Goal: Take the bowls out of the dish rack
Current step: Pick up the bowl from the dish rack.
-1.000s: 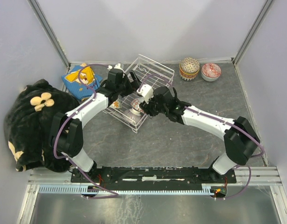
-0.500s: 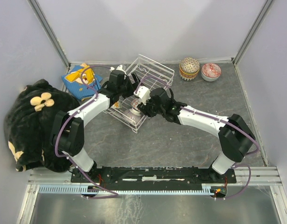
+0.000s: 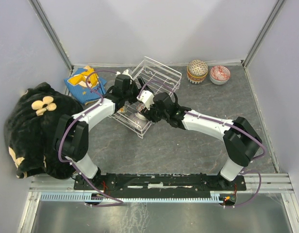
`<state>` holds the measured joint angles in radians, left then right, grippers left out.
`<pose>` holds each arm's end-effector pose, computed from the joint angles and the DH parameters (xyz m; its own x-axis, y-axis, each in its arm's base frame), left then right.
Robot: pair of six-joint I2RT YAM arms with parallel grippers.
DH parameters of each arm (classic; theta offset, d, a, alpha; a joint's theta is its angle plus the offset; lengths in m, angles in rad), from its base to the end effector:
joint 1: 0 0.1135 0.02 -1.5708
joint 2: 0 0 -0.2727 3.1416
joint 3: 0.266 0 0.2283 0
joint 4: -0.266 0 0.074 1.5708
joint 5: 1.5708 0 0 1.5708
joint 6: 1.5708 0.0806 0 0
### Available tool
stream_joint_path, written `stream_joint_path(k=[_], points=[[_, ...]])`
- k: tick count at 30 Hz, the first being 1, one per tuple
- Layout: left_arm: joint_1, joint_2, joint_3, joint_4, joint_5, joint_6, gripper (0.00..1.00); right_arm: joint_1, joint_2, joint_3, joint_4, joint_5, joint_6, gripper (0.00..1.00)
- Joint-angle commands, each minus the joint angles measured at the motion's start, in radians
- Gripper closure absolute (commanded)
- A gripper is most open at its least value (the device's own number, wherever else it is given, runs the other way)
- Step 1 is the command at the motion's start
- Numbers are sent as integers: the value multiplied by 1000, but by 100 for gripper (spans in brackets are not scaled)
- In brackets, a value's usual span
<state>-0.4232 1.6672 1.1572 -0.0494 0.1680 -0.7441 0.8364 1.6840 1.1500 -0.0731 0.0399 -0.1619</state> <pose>0.3572 -0.1757 0.2483 -0.7177 -0.4091 -0.5635 0.0652 0.7661 -0.6394 0.2690 0.2932 0.2358 -0.2613 -0.5297 -0.8069 -0.7719 0.6166 -0.1548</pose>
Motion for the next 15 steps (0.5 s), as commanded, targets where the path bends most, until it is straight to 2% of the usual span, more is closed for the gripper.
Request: stream_joint_path(k=[1, 15], points=[[-4, 4, -1, 56, 27, -42, 1, 6, 2, 44, 67, 43, 4, 32], [-5, 30, 10, 109, 75, -69, 1, 0, 20, 71, 74, 66, 9, 34]])
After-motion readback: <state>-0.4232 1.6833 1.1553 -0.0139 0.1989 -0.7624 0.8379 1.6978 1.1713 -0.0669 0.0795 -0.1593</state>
